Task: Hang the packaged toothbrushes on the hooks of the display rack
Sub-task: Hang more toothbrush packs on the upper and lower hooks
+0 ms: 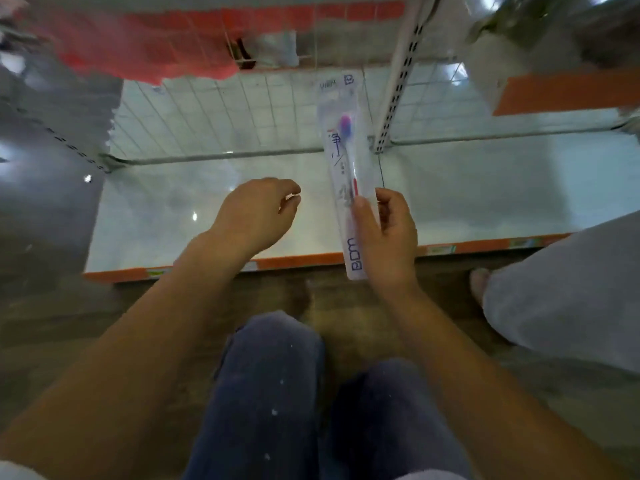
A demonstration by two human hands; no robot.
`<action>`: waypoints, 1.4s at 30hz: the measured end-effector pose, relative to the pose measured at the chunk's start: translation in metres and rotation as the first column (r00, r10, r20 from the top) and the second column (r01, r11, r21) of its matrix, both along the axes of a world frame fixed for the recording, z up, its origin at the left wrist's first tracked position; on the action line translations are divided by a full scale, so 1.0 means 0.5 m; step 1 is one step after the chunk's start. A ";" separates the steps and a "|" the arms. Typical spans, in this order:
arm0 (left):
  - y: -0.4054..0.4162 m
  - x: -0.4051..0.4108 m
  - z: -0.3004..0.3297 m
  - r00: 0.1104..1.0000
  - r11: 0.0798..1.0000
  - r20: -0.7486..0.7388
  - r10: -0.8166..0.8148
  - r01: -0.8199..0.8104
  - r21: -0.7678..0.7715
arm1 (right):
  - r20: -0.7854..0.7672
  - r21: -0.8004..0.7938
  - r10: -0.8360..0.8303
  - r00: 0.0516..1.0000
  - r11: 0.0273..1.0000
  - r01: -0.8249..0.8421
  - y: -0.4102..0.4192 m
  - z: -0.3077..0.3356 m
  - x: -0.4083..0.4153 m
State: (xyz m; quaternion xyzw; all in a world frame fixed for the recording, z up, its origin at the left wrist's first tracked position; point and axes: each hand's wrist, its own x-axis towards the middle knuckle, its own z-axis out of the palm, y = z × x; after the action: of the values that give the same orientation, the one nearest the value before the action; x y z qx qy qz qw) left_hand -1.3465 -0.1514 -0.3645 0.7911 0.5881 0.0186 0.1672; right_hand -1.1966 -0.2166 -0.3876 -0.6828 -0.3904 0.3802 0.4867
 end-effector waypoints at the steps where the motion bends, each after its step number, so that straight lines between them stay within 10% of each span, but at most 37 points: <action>1: 0.027 0.002 -0.023 1.000 1.000 0.009 0.013 -0.013 0.013 | 0.015 0.029 0.006 1.000 1.000 -0.006 0.031 -0.023 0.007; 11: 0.193 -0.012 -0.026 0.980 0.891 0.169 -0.104 0.016 0.454 | -0.102 0.471 0.027 0.994 0.882 0.024 0.226 -0.027 0.035; 42: 0.323 -0.077 0.064 0.978 0.870 0.206 0.030 -0.128 0.477 | -0.168 0.648 0.270 0.948 0.755 -0.100 0.397 0.163 -0.065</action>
State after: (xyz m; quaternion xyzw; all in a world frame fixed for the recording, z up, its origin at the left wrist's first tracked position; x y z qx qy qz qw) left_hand -1.3852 0.0101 -0.3324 0.7773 0.5774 0.2492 0.0175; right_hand -1.2293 -0.0181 -0.3060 -0.3834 -0.4963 0.3567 0.6924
